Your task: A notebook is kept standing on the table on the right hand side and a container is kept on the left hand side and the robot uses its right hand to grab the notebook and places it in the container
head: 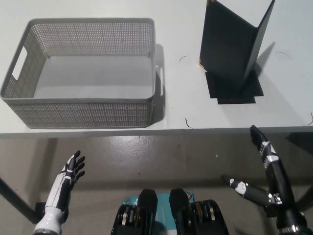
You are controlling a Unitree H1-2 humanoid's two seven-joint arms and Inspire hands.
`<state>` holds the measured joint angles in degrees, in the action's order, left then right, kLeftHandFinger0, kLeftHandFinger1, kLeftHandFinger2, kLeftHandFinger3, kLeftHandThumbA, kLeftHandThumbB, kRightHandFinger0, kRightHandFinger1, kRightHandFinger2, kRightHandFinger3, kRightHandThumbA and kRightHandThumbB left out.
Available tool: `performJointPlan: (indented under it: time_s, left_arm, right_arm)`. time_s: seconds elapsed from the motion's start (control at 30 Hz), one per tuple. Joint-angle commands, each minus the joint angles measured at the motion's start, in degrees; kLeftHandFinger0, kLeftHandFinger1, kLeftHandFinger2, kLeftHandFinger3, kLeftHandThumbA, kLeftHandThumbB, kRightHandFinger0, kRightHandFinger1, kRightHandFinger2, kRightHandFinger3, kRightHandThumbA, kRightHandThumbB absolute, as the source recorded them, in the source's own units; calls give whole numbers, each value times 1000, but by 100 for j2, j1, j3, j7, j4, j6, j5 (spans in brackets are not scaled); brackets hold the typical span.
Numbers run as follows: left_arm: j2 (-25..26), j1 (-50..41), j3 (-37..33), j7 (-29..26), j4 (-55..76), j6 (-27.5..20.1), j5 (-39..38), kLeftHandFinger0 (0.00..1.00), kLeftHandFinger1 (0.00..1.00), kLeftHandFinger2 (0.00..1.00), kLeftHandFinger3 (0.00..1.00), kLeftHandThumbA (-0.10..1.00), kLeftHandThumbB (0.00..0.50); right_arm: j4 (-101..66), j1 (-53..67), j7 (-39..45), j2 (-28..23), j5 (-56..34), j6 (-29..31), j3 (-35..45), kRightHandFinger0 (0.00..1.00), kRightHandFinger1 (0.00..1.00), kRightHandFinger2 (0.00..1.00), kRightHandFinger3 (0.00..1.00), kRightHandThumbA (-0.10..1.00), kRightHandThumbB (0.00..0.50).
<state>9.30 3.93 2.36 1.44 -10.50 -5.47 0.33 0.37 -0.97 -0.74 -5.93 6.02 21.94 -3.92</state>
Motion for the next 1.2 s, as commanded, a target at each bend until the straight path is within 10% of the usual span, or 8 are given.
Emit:
performJointPlan:
  time_s: [0.0, 0.43, 0.87, 1.0, 1.17]
  left_arm:
    - [2, 28, -10, 73, 235, -281, -43, 1000, 1000, 1000, 1000, 1000, 176]
    - [8, -200, -33, 153, 415, -131, -88, 1000, 1000, 1000, 1000, 1000, 159]
    - [-32, -403, -67, 219, 453, -273, -46, 1000, 1000, 1000, 1000, 1000, 141]
    - [-17, -565, -152, 258, 547, -321, 16, 1000, 1000, 1000, 1000, 1000, 126]
    - [-113, -912, -231, 317, 859, -237, -97, 1000, 1000, 1000, 1000, 1000, 99]
  right_arm:
    - [-858, 196, -225, 93, 186, 499, 154, 1000, 1000, 1000, 1000, 1000, 306]
    - [-1090, -1630, -390, 298, -390, -872, 902, 1000, 1000, 1000, 1000, 1000, 467]
    - [1816, -4017, -634, 190, -641, -1238, 1460, 1000, 1000, 1000, 1000, 1000, 421]
    - [2568, -4551, -805, 199, -685, -1359, 1582, 1000, 1000, 1000, 1000, 1000, 494]
    - [3802, -5125, -715, 175, -954, -1155, 1737, 1000, 1000, 1000, 1000, 1000, 416]
